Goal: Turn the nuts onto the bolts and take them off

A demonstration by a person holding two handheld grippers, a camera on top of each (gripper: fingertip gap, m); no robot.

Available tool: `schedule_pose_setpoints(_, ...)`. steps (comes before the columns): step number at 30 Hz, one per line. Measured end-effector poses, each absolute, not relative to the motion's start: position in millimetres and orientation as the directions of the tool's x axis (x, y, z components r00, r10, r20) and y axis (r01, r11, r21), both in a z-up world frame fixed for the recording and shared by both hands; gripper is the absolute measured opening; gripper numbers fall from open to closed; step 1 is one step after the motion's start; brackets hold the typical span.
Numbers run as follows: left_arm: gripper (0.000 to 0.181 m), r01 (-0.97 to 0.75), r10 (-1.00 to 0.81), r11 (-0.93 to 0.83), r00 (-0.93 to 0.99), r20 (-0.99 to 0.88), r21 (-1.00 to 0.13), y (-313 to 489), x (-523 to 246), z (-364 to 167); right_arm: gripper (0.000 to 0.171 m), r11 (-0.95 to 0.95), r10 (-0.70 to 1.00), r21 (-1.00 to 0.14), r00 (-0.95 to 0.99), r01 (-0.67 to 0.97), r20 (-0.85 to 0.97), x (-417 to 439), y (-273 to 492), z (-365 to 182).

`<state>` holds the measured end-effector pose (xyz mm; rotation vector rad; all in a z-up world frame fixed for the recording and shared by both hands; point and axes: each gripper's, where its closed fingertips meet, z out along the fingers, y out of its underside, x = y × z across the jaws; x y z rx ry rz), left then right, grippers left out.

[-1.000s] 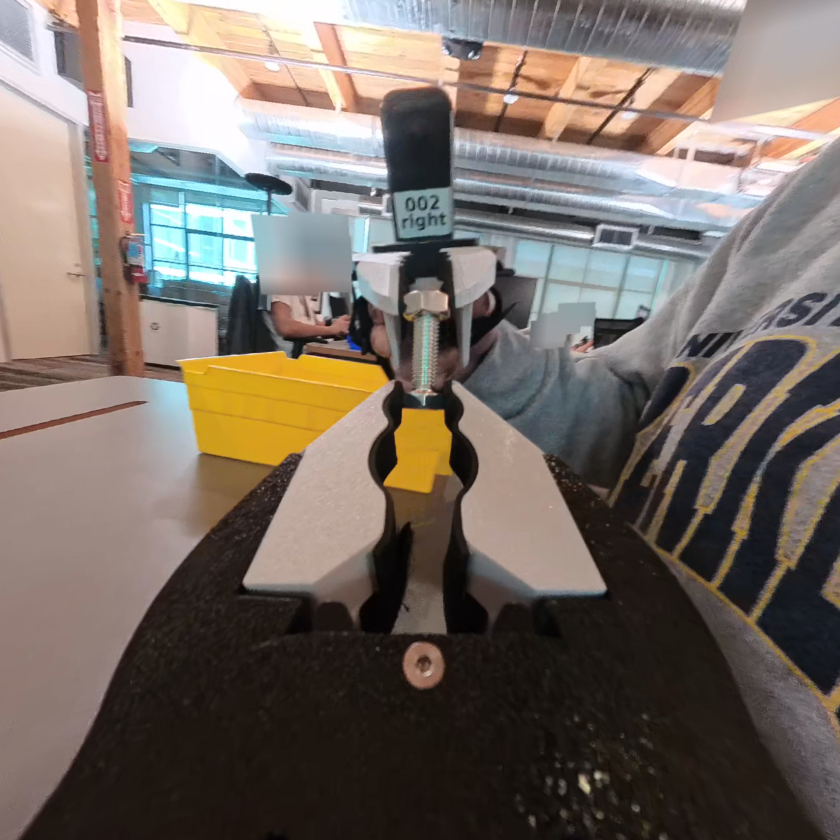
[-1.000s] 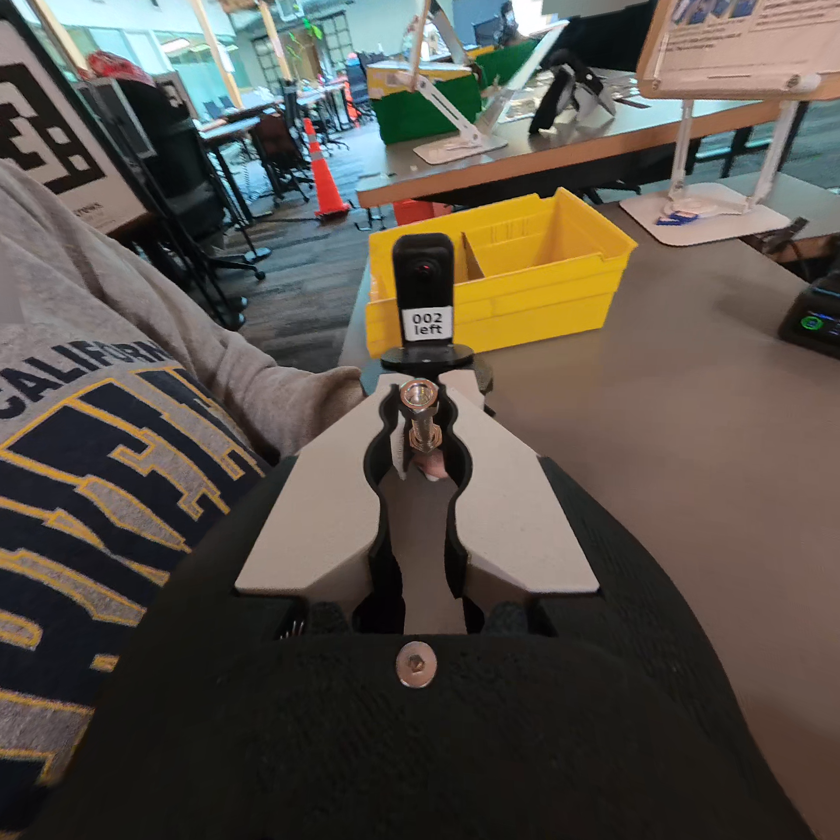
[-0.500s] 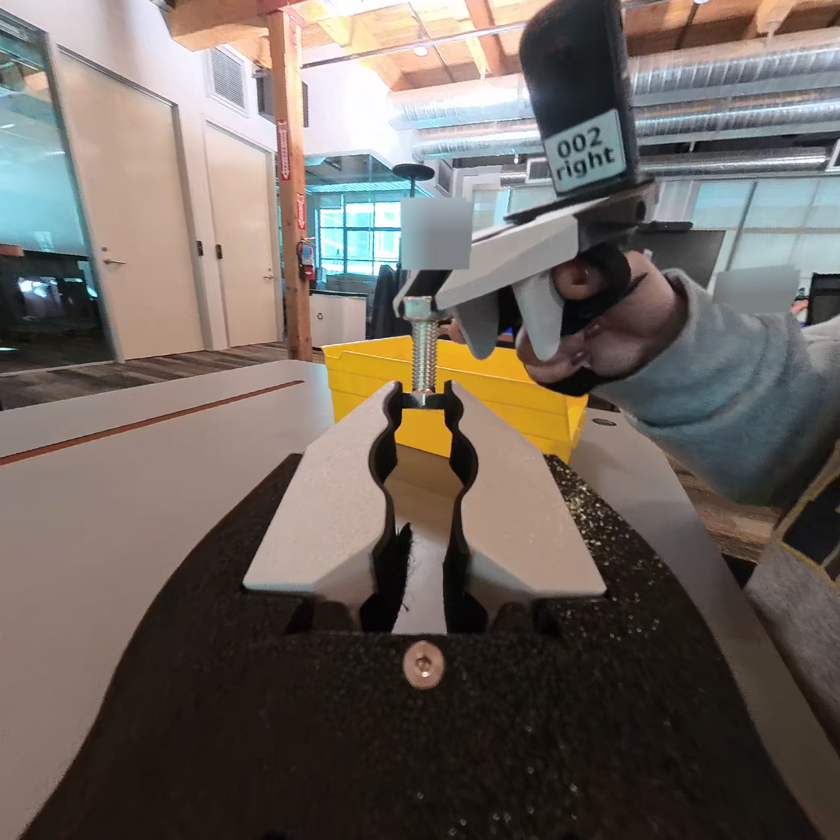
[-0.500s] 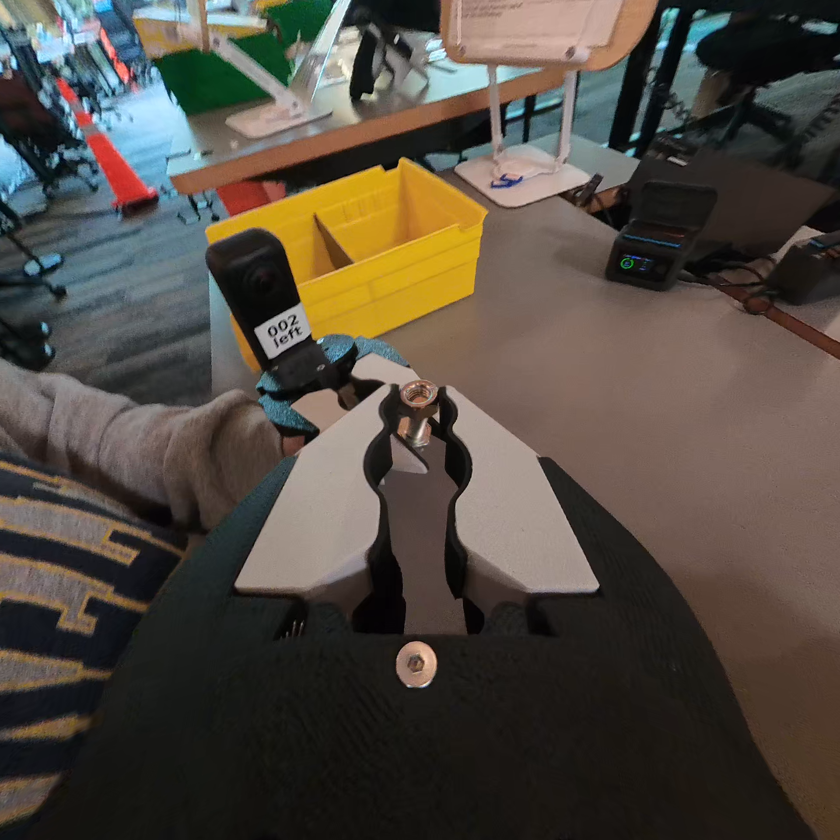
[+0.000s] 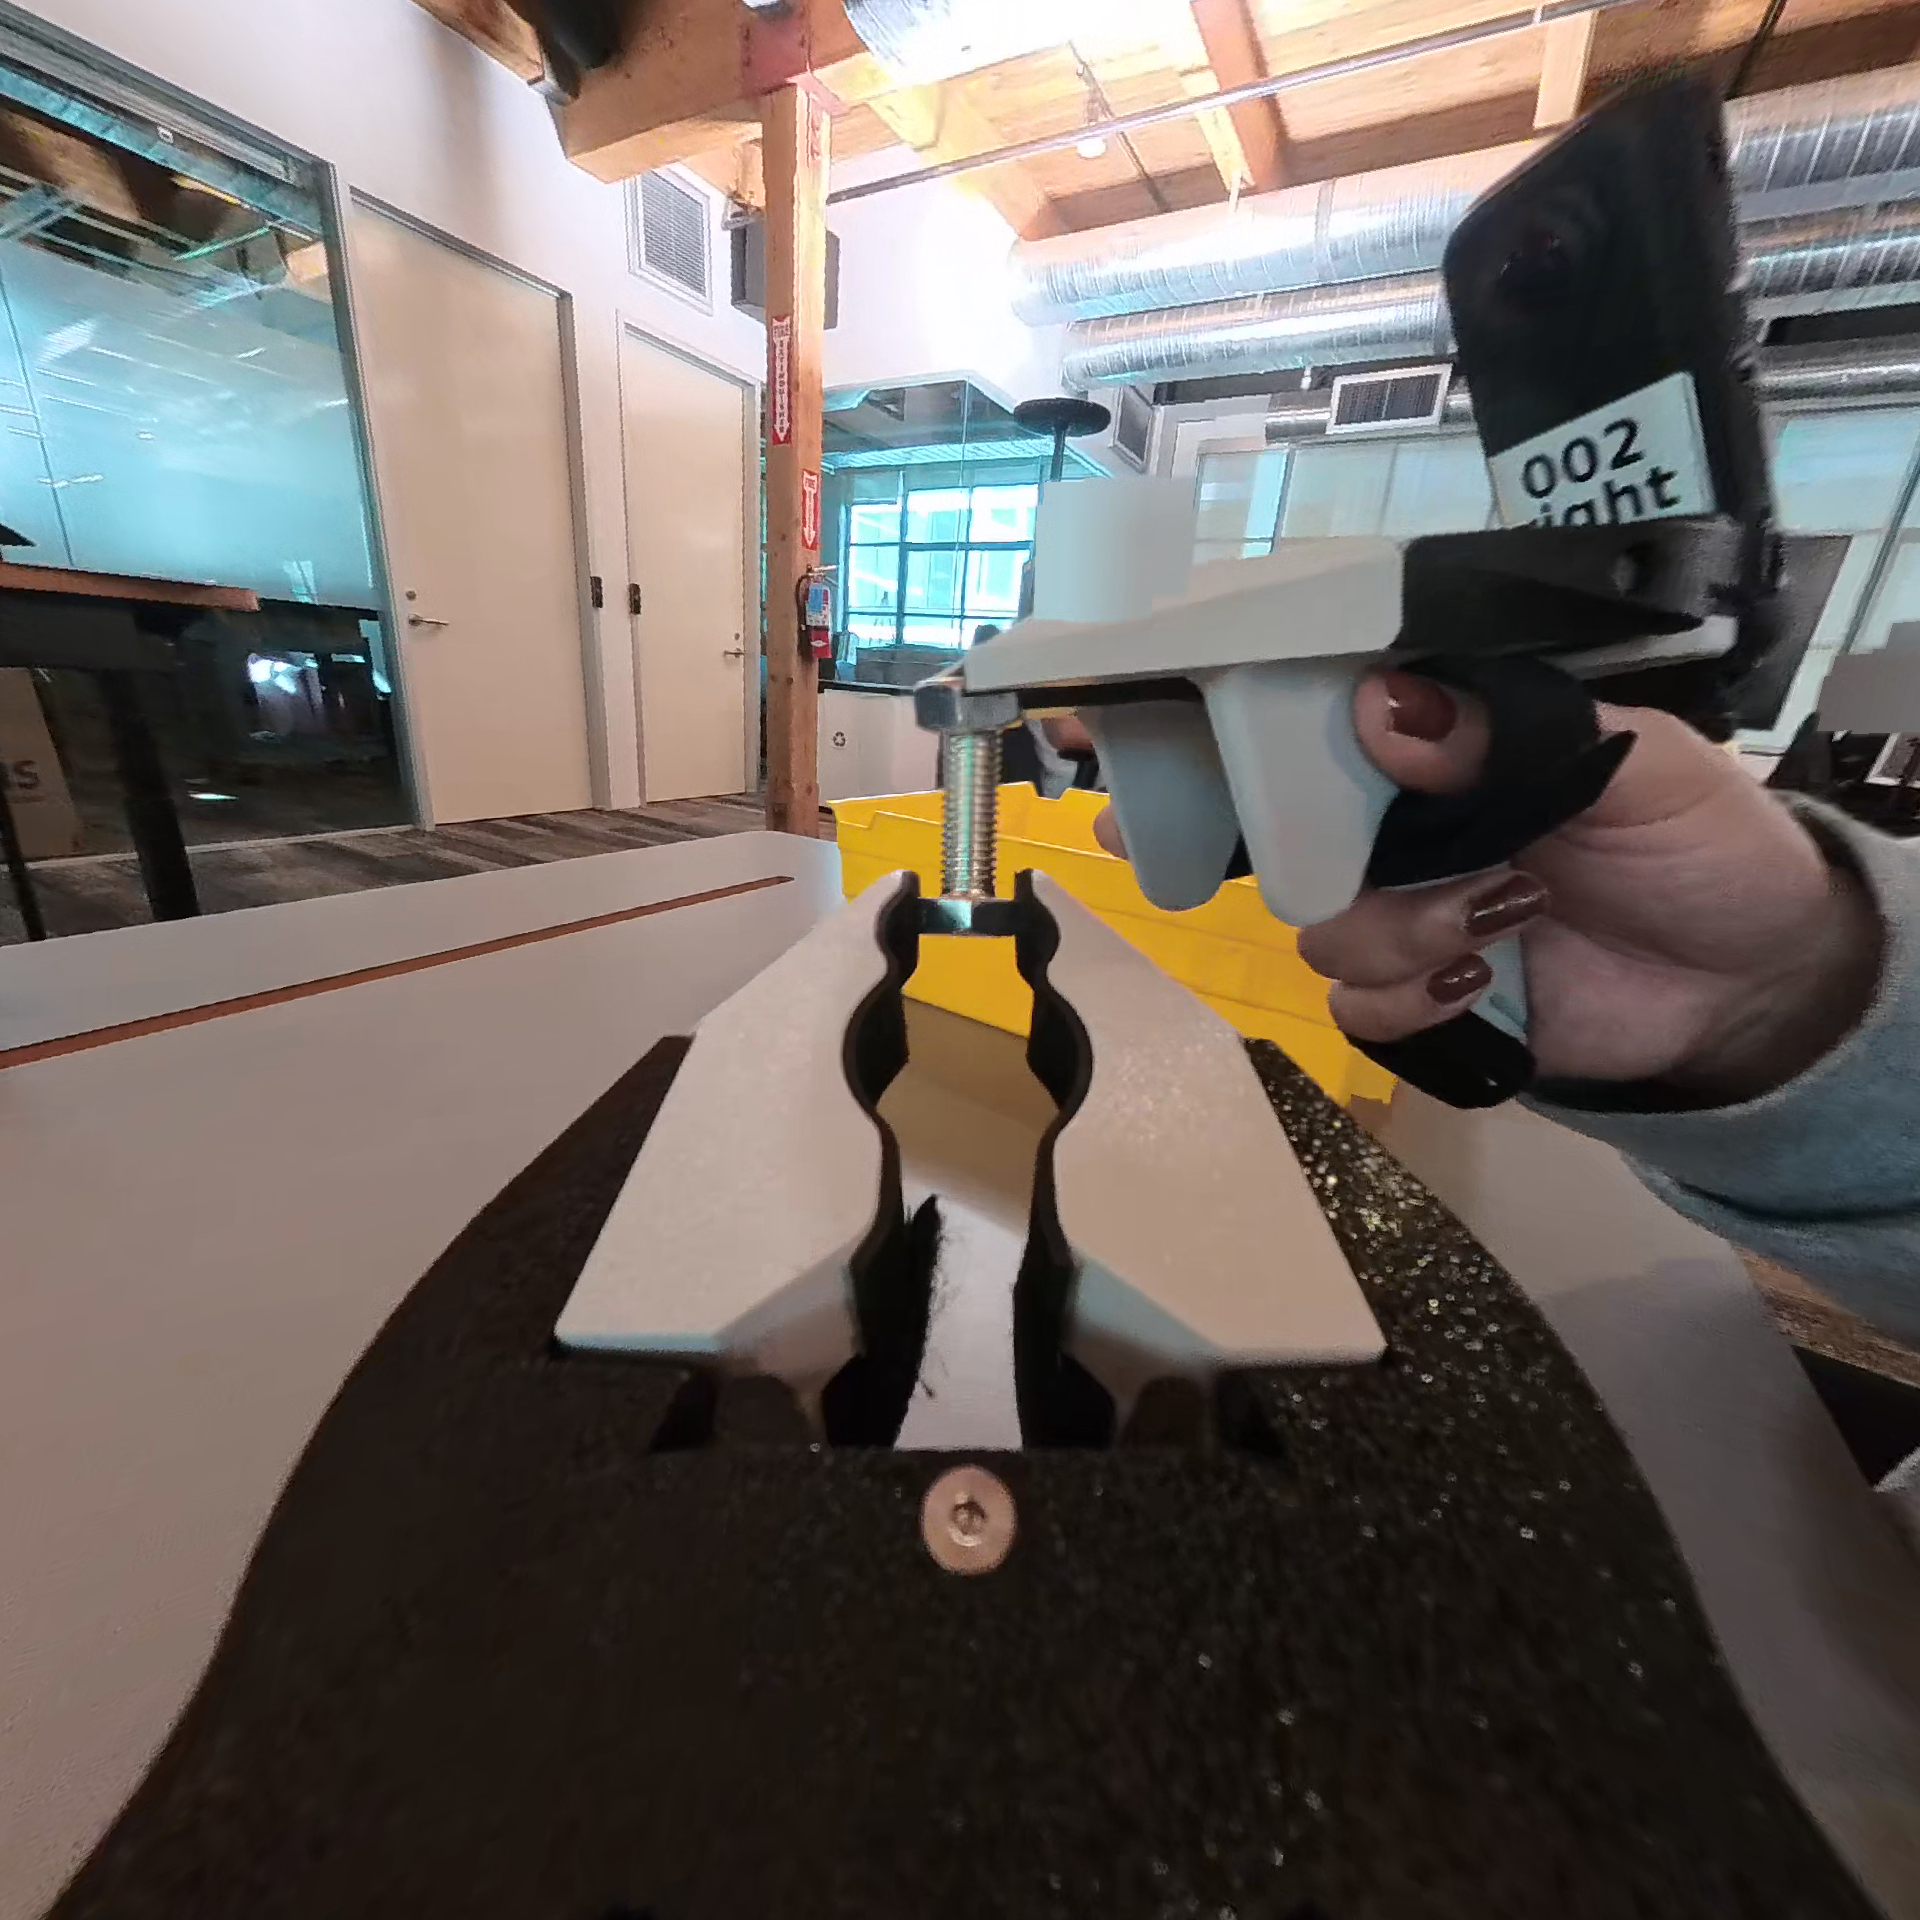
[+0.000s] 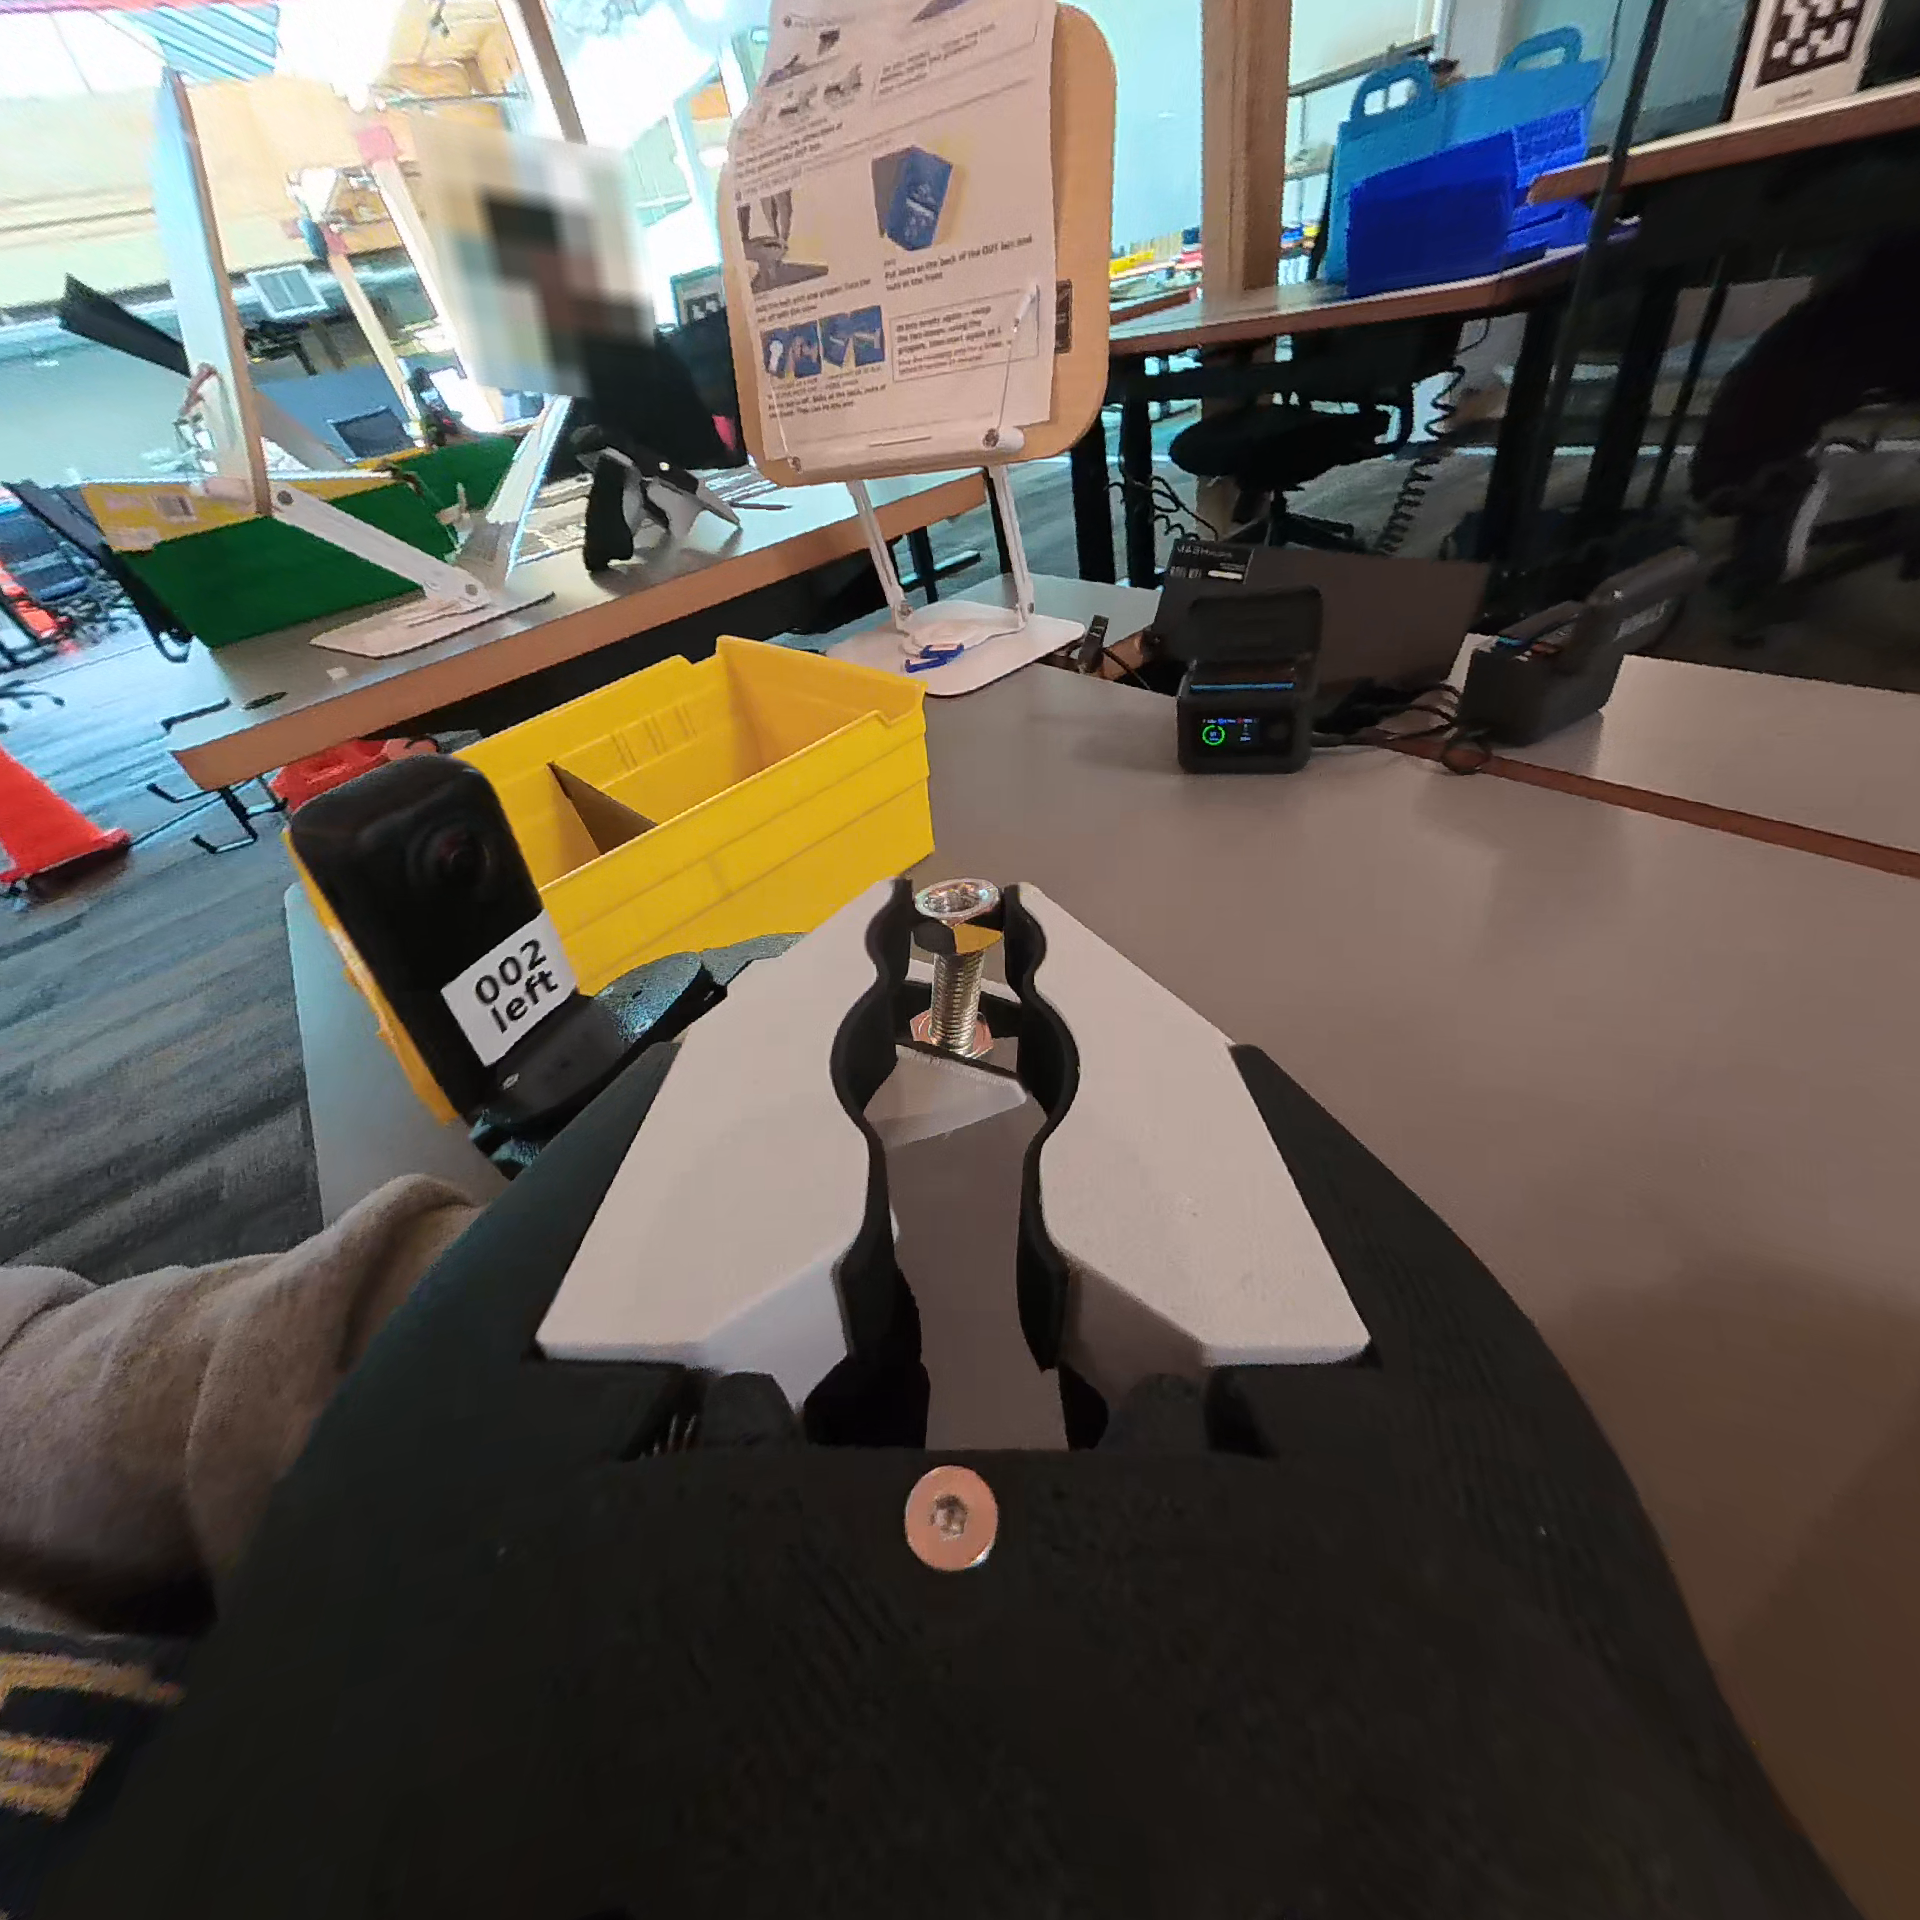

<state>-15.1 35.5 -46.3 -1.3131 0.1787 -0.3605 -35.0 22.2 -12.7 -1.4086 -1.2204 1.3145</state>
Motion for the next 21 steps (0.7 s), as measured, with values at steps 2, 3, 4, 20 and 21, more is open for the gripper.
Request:
schedule_pose_setpoints(2, 0.015, 0.198, -0.417, 0.205, 0.904, 0.097, -0.958, 32.6, -11.7, -44.2, 0.016, -0.147, 0.984, -0.983, -0.085, 0.11, -0.157, -33.5, 18.6, -10.8)
schedule_pose_setpoints(3, 0.016, 0.224, -0.458, 0.204, 0.882, 0.109, -0.953, 30.0, -9.0, -42.0, 0.016, -0.129, 0.981, -0.986, -0.131, 0.109, -0.143, -31.8, 15.9, -8.9)
schedule_pose_setpoints(4, 0.016, 0.249, -0.502, 0.202, 0.857, 0.118, -0.947, 26.9, -5.4, -39.5, 0.016, -0.114, 0.974, -0.988, -0.183, 0.108, -0.132, -29.4, 12.2, -6.5)
schedule_pose_setpoints(20, 0.016, 0.35, -0.794, 0.066, 0.586, 0.163, -0.935, 5.1, 37.6, -37.8, 0.016, -0.169, 0.737, -0.936, -0.591, 0.309, -0.328, 8.9, -9.2, -5.6)
schedule_pose_setpoints(21, 0.016, 0.328, -0.766, 0.078, 0.624, 0.154, -0.941, 8.9, 35.0, -40.4, 0.016, -0.173, 0.762, -0.934, -0.559, 0.312, -0.327, 6.5, -6.2, -7.7)
